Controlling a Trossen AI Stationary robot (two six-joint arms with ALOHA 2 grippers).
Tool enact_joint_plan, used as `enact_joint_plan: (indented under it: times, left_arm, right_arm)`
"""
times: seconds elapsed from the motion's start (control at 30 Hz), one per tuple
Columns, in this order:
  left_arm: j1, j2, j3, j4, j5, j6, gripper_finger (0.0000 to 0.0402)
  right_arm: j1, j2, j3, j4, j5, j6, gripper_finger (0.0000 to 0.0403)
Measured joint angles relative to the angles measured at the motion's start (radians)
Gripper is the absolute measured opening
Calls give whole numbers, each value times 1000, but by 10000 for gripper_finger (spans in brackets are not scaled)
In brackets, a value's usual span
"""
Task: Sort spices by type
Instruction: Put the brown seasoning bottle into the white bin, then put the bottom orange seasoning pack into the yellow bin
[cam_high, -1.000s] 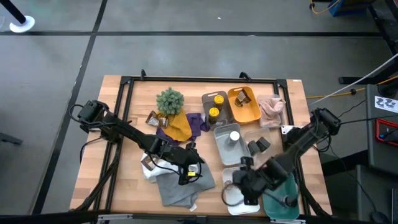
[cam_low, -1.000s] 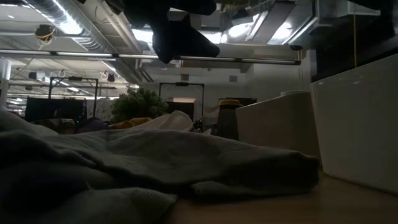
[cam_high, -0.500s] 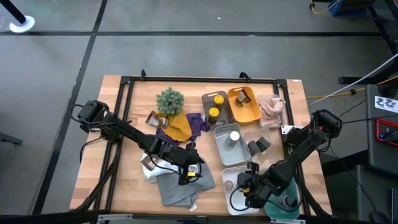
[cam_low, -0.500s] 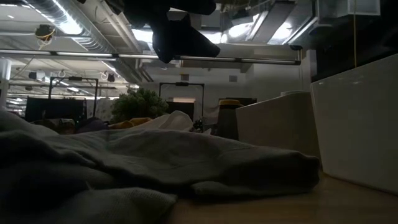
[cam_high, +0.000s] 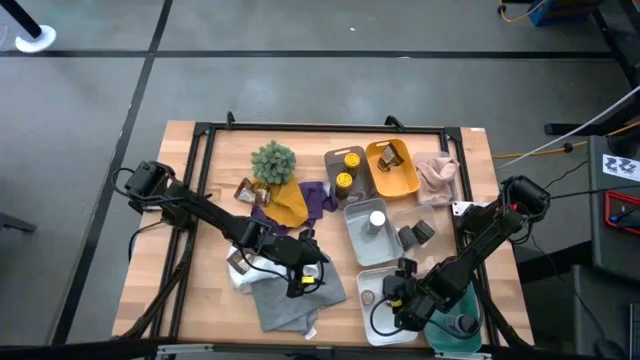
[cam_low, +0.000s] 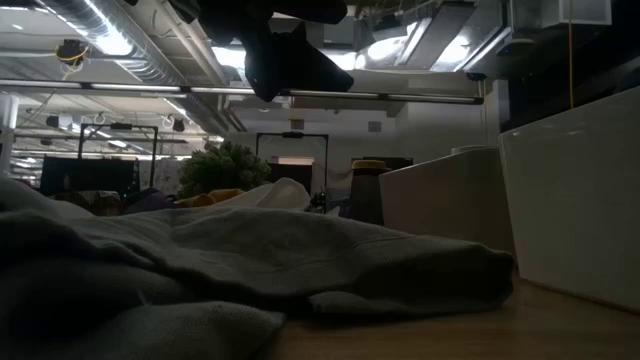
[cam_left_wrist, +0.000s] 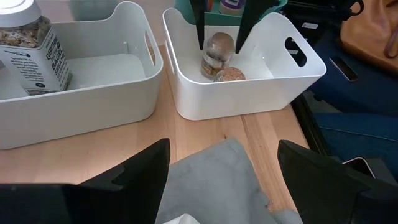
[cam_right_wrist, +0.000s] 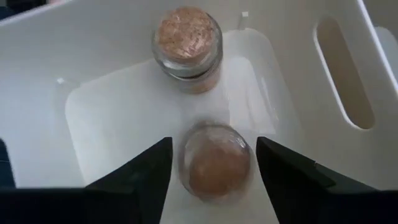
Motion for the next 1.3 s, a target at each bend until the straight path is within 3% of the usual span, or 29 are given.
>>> enact_joint_plan:
  times: [0.37, 0.57, 0.73, 0.97, 1.3]
  left_arm:
    - [2, -26, 0, -91, 0, -31, 281]
    - [6, -115, 0, -326, 0, -116, 281]
    - [-28, -196, 0, -660, 1, -155, 281]
    - [-102, -219, 0, -1004, 0, -432, 281]
    - [-183, -211, 0, -1118, -181, -765, 281]
  right_arm:
    - [0, 0, 0, 13, -2, 0, 267]
    - [0, 0, 0, 12, -11, 0, 268]
    - [0, 0, 0, 12, -11, 0, 268]
    - [0, 0, 0, 14, -11, 0, 268]
    - [0, 0, 3, 37, 3, 0, 269]
